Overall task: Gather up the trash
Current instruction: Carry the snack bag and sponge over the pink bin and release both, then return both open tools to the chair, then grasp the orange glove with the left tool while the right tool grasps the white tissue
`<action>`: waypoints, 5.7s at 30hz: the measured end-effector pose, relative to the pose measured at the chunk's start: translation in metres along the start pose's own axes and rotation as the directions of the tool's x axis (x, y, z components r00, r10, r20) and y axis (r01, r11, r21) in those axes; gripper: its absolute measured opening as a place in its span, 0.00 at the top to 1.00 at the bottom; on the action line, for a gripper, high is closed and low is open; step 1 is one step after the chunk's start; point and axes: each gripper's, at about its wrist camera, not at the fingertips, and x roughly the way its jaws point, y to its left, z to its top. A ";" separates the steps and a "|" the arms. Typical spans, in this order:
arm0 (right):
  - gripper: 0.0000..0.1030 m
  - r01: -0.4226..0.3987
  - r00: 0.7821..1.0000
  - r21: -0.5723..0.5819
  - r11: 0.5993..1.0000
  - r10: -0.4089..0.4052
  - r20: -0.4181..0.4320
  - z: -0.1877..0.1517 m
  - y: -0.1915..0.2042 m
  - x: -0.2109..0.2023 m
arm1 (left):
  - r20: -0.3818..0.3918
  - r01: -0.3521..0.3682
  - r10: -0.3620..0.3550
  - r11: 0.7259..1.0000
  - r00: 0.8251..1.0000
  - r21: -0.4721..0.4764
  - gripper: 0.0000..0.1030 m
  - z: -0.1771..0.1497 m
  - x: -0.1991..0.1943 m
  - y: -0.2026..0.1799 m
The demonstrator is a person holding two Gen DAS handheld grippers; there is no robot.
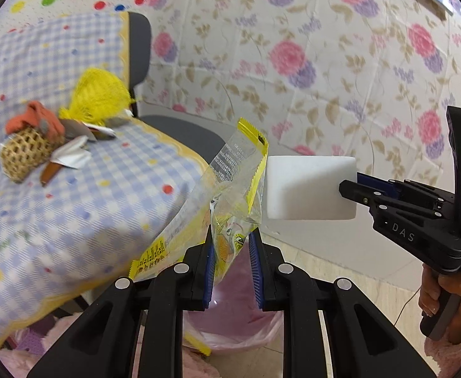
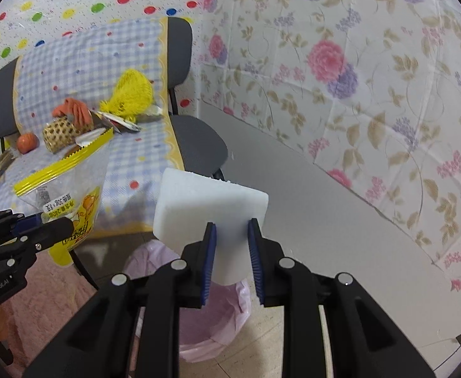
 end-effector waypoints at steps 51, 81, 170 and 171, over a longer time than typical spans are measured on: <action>0.53 -0.380 0.917 -0.101 0.919 0.389 0.086 0.076 0.108 0.020 | 0.018 -0.469 0.479 0.865 0.877 -0.178 0.46 0.005 -0.100 0.141; 0.64 -0.447 0.884 -0.204 0.871 0.465 0.045 0.134 0.236 0.052 | -0.239 -0.622 0.577 0.682 0.781 -0.384 0.64 -0.058 -0.126 0.357; 0.98 -0.426 0.894 -0.100 0.899 0.436 0.105 0.196 0.158 0.141 | -0.056 -0.487 0.486 0.853 0.872 -0.187 0.32 0.174 0.045 0.271; 0.98 -0.426 0.895 -0.097 0.900 0.435 0.101 0.196 0.156 0.145 | -0.067 -0.488 0.485 0.853 0.872 -0.186 0.35 0.174 0.052 0.275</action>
